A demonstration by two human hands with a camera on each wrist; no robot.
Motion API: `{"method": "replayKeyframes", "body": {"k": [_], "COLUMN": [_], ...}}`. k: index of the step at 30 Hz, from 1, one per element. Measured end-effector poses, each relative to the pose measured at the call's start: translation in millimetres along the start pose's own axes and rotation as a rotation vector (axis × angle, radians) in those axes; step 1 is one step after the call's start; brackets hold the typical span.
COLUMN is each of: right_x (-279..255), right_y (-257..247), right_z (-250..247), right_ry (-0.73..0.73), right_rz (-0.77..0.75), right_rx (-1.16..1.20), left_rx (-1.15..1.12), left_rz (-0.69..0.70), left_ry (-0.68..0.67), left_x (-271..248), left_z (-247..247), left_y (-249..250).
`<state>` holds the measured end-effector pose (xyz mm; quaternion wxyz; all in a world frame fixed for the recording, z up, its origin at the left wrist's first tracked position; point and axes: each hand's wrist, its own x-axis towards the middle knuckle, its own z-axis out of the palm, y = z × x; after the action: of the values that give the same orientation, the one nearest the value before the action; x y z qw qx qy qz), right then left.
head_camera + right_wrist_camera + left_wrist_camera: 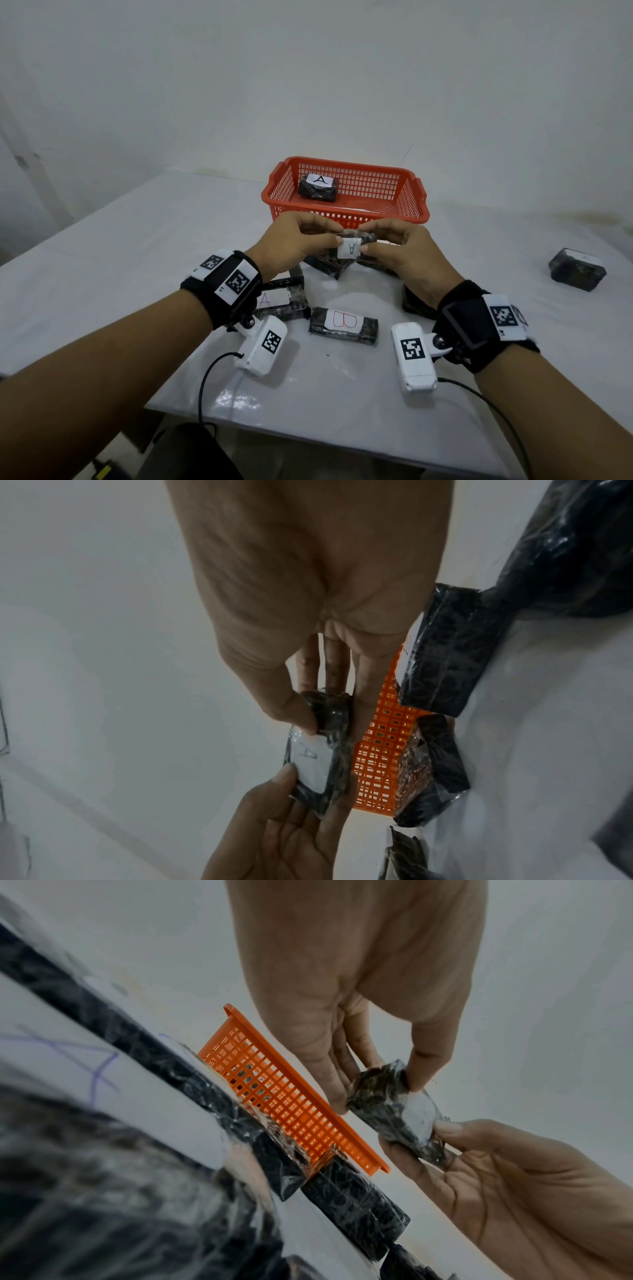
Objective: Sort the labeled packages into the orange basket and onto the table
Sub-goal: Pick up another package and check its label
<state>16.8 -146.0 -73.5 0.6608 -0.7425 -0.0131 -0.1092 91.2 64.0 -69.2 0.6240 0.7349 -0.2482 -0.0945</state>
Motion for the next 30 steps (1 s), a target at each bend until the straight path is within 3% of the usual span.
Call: {"method": "replayKeyframes", "body": {"k": [11,18,25,30], "right_x": [-2.3,-1.3,-3.9,-2.3], "right_y": [-0.6,-3.6,-5.6,-2.7], "right_z": [-1.0,0.0,3.2,6.2], "right_ry": [0.04,0.052,0.034,-0.019], "right_rz": [-0.014,0.182,0.087,0.226], "right_rx": [0.014,0.29,0.133,0.163], "left_rx": [0.033,-0.013,0.121,0.1], "left_rz": [0.041,0.045,0.031,0.051], "left_ry": [-0.004,-0.005,-0.045,-0.08], "left_x": [1.3,1.3,3.0,0.1], "left_z": [2.8,3.4,6.9,7.7], "left_y": [0.8,-3.5,-4.2,-1.5]}}
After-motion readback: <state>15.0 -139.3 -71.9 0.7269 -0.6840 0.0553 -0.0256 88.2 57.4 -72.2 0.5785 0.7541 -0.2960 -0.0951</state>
